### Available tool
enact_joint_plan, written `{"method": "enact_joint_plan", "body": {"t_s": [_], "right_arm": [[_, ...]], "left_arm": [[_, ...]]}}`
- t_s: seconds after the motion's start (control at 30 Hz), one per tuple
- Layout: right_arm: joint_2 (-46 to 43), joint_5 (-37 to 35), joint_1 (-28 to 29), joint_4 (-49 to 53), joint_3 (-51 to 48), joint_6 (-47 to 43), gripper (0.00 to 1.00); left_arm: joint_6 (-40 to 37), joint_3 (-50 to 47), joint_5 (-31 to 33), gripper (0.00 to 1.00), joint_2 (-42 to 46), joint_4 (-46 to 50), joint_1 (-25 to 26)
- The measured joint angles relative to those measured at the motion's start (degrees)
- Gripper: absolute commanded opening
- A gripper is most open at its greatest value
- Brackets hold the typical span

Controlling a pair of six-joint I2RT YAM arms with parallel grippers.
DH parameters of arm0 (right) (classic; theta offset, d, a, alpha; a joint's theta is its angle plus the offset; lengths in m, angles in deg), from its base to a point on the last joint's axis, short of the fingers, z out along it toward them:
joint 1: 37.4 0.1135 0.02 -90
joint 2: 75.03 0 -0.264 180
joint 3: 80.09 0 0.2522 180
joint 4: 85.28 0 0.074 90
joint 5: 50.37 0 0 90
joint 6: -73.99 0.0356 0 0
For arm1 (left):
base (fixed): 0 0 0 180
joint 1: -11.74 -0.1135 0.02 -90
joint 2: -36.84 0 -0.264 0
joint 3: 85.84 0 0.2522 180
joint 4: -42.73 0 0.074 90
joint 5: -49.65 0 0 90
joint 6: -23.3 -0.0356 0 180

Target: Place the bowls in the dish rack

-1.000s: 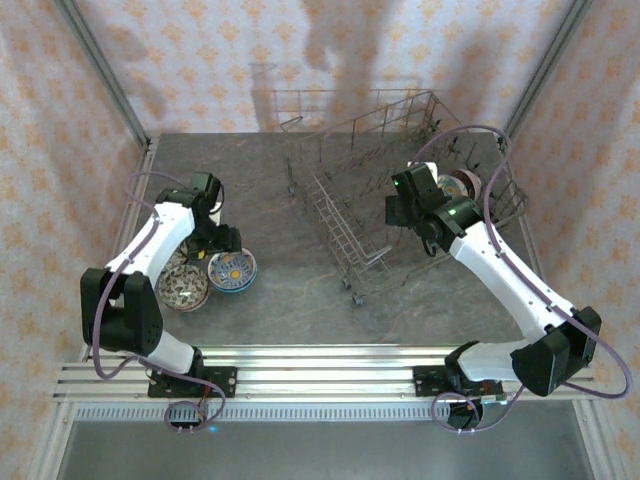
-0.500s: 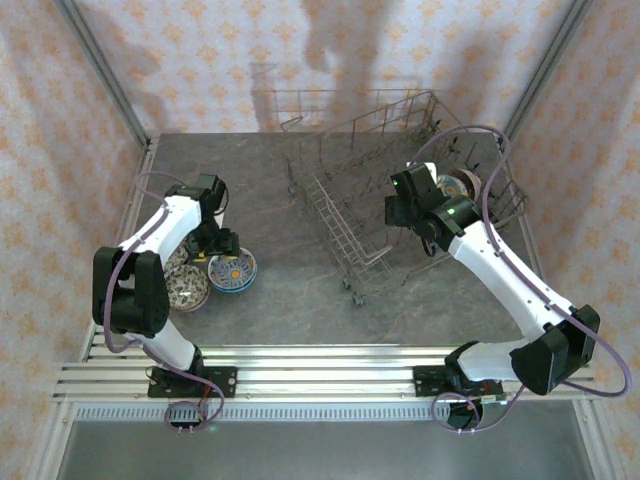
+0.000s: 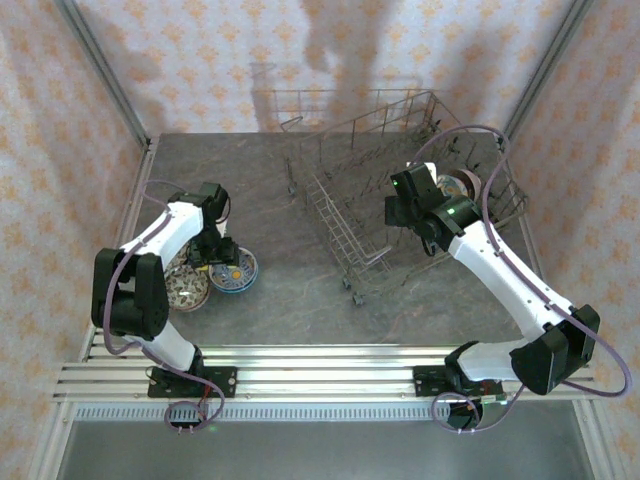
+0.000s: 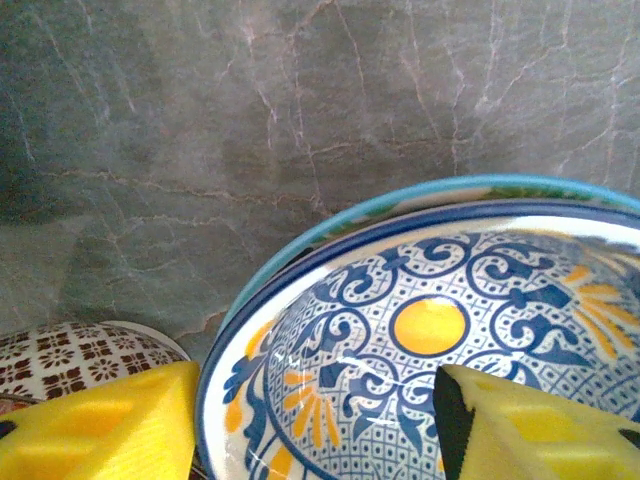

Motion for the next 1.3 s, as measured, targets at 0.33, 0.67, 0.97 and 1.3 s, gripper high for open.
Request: {"method": "enact_joint_plan", "body": {"t_s": [0.33, 0.67, 0.97, 1.3], "right_arm": [[0.0, 0.02, 0.0, 0.0, 0.0, 0.0, 0.87], [0.0, 0.02, 0.0, 0.0, 0.0, 0.0, 0.86], [0.0, 0.02, 0.0, -0.02, -0.24, 0.0, 0.86], [0.0, 0.02, 0.0, -0.04, -0.26, 0.02, 0.86]], "left_arm": [[0.57, -0.81, -3.02, 0.48, 1.64, 0.02, 0.0], [0.98, -1.46, -5.6, 0.46, 2.23, 0.02, 0.76], [2.23, -2.05, -5.99, 0.28, 2.23, 0.0, 0.87], [2.69, -2.29, -7.08, 0.17, 2.78, -0.07, 1.14]]}}
